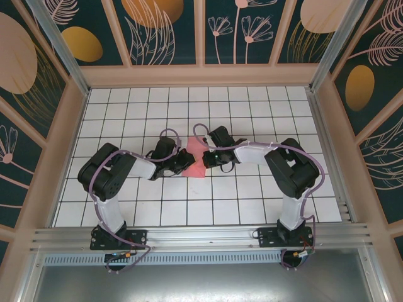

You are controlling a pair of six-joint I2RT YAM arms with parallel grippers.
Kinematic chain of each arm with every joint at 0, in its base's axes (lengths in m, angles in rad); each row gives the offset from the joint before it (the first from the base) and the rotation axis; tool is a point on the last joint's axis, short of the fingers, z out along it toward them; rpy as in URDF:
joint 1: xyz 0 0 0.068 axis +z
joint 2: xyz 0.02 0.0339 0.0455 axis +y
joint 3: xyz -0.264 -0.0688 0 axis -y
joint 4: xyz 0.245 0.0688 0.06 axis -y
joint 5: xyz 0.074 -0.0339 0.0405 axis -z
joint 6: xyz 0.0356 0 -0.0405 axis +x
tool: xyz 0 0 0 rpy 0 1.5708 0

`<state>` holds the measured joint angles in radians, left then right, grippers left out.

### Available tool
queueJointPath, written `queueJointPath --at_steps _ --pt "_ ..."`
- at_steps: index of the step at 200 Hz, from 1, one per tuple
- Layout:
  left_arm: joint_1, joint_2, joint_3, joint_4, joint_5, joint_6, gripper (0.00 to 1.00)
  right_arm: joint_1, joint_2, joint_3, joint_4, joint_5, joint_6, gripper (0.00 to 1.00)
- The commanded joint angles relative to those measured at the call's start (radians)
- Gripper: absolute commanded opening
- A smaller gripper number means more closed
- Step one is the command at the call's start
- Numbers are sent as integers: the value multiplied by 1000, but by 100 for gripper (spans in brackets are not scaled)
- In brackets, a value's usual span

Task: Fold a paper plane with a square sheet of paper (pick it up from the middle)
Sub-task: Fold the triangle a second time at the center of the table.

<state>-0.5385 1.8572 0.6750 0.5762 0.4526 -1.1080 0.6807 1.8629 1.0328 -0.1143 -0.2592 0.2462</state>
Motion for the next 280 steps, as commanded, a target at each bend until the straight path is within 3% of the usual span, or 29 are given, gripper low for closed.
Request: queueJointPath --at_steps 1,35,67,83,99,129,226,280 --pt "-2 32 -16 -54 -32 27 0 5 -12 30 -26 4 33 8" --pt "-1 19 -17 -64 -32 38 0 -16 -119 24 -53 83 111 27" --pt "-1 12 -11 -67 -28 43 0 -12 -217 -69 55 -16 231 32" --pt "-1 17 -7 -65 -25 42 0 4 -232 -117 139 -93 309 28" --pt "-1 20 -5 -59 -19 39 0 31 -229 -151 209 -141 375 17" --pt "-1 19 1 -59 -19 39 0 71 -170 -152 225 -158 431 1" --pt "-1 22 4 -64 -12 42 0 79 -30 -35 97 -119 400 0" --pt "-1 15 4 -72 -17 45 0 66 -29 -82 93 -112 392 0"
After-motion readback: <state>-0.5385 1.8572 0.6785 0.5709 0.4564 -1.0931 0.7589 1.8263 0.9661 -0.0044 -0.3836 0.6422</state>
